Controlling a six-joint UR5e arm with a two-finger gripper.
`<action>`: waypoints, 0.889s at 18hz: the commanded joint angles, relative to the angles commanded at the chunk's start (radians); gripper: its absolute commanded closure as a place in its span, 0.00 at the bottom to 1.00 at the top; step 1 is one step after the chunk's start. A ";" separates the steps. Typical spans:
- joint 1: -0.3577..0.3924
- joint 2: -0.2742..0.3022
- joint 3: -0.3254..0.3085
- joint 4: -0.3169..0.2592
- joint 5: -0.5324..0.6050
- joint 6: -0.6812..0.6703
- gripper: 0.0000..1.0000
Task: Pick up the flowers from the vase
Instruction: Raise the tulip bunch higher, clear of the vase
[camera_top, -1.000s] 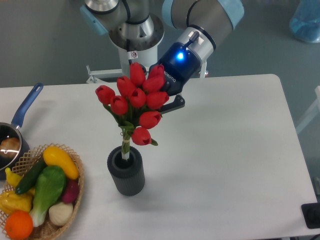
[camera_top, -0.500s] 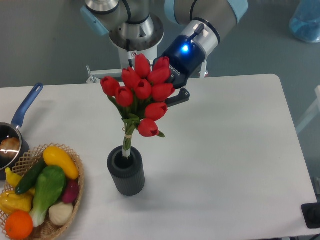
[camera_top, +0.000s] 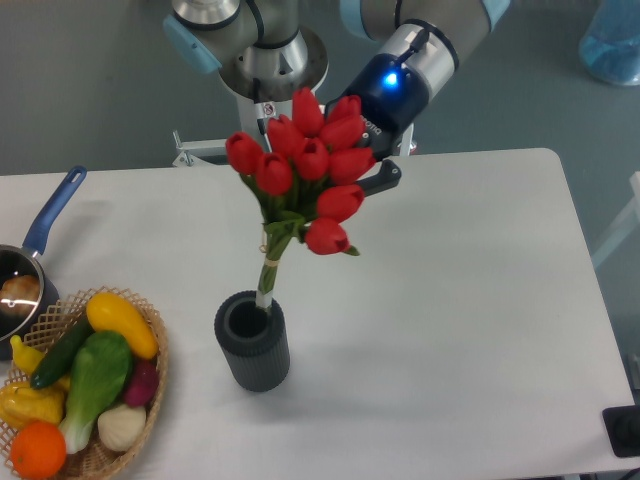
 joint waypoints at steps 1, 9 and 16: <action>0.008 -0.003 0.003 0.000 0.000 0.000 0.74; 0.068 -0.009 0.012 0.000 0.005 0.008 0.74; 0.081 -0.012 0.023 0.000 0.008 0.009 0.74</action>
